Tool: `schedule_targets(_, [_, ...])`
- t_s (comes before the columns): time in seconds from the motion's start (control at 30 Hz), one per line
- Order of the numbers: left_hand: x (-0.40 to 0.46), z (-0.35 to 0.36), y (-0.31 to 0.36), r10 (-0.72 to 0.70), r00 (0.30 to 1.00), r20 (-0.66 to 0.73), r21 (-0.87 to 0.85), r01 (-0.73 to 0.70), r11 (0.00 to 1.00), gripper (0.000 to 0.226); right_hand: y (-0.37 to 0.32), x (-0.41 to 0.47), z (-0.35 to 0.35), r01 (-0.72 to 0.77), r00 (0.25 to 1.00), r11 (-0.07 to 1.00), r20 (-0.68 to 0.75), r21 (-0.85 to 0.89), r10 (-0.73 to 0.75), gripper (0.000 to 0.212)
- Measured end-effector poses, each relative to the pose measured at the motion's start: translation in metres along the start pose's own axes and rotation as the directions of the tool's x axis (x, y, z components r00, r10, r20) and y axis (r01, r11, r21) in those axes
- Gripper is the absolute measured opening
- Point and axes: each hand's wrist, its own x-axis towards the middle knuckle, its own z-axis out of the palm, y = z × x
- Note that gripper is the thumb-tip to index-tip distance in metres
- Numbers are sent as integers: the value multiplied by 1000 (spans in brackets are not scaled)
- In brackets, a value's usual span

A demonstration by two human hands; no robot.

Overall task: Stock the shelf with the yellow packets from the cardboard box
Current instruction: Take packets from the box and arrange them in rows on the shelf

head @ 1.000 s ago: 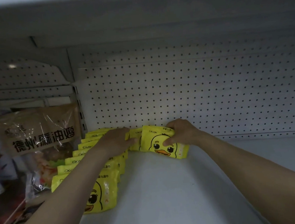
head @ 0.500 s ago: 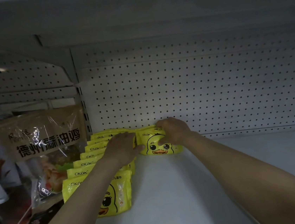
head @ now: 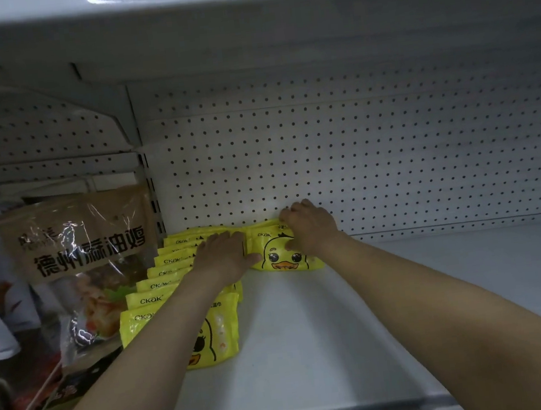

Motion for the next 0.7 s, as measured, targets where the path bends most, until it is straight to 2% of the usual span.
schedule_targets(0.17, [-26,-18,16,2,997,-81,-151,-14,988,59,9,-18,-32,28,998,995,46,100,-32,54])
schedule_targets(0.33, [-77,-42,40,-79,973,-217,-226,29,974,56,8,-60,-74,104,991,977,63,186,-118,57])
schedule_targets(0.57, [-182,-62,59,-141,910,-391,-157,85,984,51,-9,-144,-131,254,966,939,-20,232,-257,54])
schedule_targets(0.7, [-248,-64,54,-171,890,-422,-98,143,985,49,-34,-189,-151,357,934,894,-84,270,-347,56])
